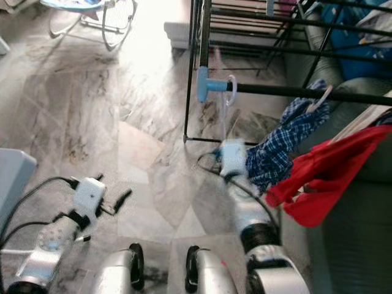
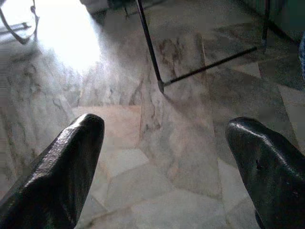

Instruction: Hang hanger

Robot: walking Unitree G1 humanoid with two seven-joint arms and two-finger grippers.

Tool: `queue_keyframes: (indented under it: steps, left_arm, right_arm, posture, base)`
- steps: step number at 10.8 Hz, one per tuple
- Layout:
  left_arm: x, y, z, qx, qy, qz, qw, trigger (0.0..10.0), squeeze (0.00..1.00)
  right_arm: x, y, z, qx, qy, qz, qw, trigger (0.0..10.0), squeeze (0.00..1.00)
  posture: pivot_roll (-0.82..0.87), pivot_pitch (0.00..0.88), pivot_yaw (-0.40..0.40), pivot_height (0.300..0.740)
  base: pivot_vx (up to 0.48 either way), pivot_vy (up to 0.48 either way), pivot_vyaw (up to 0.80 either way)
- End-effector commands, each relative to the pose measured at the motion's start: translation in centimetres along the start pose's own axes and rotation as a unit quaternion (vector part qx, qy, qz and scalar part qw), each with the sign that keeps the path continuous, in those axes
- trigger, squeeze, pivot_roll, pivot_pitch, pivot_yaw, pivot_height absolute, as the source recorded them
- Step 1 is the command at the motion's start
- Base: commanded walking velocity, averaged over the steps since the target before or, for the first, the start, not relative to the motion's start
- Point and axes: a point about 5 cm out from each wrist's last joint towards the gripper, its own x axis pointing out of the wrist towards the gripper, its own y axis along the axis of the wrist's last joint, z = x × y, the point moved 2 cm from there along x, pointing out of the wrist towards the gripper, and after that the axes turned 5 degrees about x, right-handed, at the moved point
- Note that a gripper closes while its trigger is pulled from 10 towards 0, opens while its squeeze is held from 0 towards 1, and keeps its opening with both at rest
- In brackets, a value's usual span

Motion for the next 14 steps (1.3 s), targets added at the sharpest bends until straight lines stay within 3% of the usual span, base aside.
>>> queue_keyframes:
  steps: [1, 2, 4, 8, 10, 14]
  left_arm:
    - [-0.6, -0.7, -0.1, -0.003, 0.005, -0.012, 1.000, 10.0, 0.00]
    - [-0.9, -1.1, 0.0, 0.001, 0.014, -0.017, 1.000, 10.0, 0.00]
    - [-1.8, -1.5, -0.1, -0.022, 0.046, -0.022, 0.998, 10.0, 0.00]
    - [-1.5, -0.6, 0.2, -0.018, 0.082, 0.001, 0.996, 10.0, 0.00]
    - [-1.1, -0.4, -0.3, -0.023, 0.111, 0.006, 0.994, 10.0, 0.00]
    - [-0.7, 0.0, -0.2, -0.025, 0.110, 0.011, 0.994, 10.0, 0.00]
  right_arm:
    - [-0.7, -0.5, 0.5, -0.012, 0.002, 0.011, 1.000, 10.0, 1.00]
    - [-1.3, -0.7, 1.0, -0.044, 0.008, 0.031, 0.999, 10.0, 1.00]
    - [-2.7, -1.4, 1.7, -0.063, 0.017, 0.045, 0.997, 10.0, 1.00]
    - [-6.0, -1.7, 3.9, -0.067, -0.022, 0.076, 0.995, 10.0, 1.00]
    - [-7.5, -0.2, 4.6, -0.057, -0.038, 0.125, 0.990, 10.0, 1.00]
    - [-7.3, 1.8, 4.5, -0.066, -0.028, 0.153, 0.986, 10.0, 1.00]
  posture:
    - [0.10, 0.202, -0.105, 0.740]
    - [0.13, 0.195, -0.120, 0.740]
    - [0.12, 0.169, -0.135, 0.740]
    - [0.06, 0.106, -0.095, 0.740]
    - [0.03, 0.074, -0.087, 0.740]
    - [0.04, 0.083, -0.086, 0.740]
  base:
    - [0.000, 0.000, 0.00]
    - [0.000, 0.000, 0.00]
    - [0.000, 0.000, 0.00]
    - [0.000, 0.000, 0.00]
    - [0.000, 0.000, 0.00]
    - [0.000, 0.000, 0.00]
